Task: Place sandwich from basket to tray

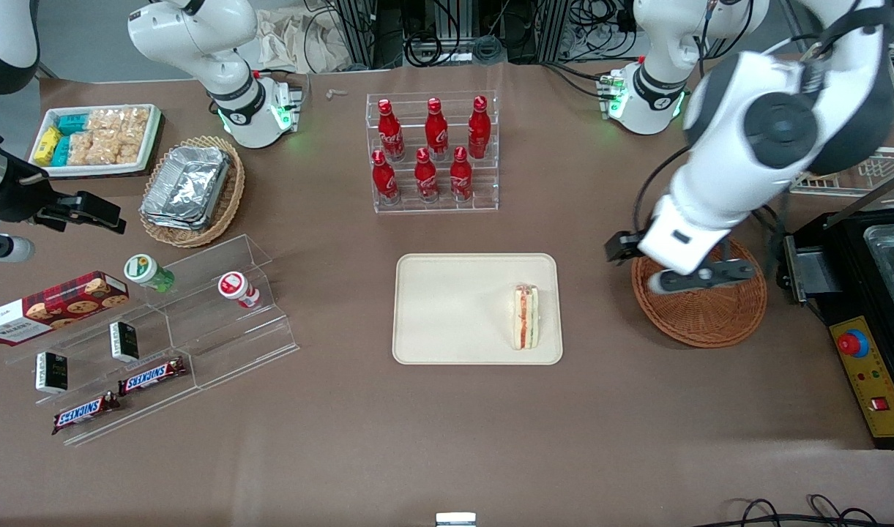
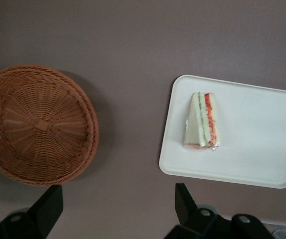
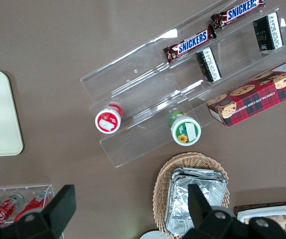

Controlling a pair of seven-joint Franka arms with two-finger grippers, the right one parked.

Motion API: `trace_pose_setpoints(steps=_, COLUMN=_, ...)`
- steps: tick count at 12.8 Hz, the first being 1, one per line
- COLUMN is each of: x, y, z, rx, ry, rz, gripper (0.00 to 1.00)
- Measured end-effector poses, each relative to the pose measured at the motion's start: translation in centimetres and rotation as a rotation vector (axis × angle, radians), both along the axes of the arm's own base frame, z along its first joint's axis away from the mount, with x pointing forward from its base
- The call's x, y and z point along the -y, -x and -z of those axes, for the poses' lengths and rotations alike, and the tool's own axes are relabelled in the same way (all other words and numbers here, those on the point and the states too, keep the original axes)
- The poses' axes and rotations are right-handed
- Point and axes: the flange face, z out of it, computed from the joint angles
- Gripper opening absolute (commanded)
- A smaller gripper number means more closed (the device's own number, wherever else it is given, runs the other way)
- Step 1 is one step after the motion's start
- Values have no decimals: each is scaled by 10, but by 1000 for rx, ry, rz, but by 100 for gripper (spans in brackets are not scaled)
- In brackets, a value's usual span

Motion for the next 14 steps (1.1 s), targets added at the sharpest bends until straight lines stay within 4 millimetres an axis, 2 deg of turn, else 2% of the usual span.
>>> trace_pose_setpoints(steps=4, x=-83, y=7, z=-42, rx=34, ry=16, rz=-3, gripper=100)
trace_pose_setpoints(steps=8, x=-139, y=15, z=-64, rx=55, ry=21, rz=-39, gripper=100)
trace_pose_setpoints(steps=9, x=-144, y=17, z=-67, rx=58, ry=22, rz=-42, gripper=100)
trace_pose_setpoints(steps=14, x=-139, y=23, z=-78, rx=44, ry=20, rz=-33, gripper=100)
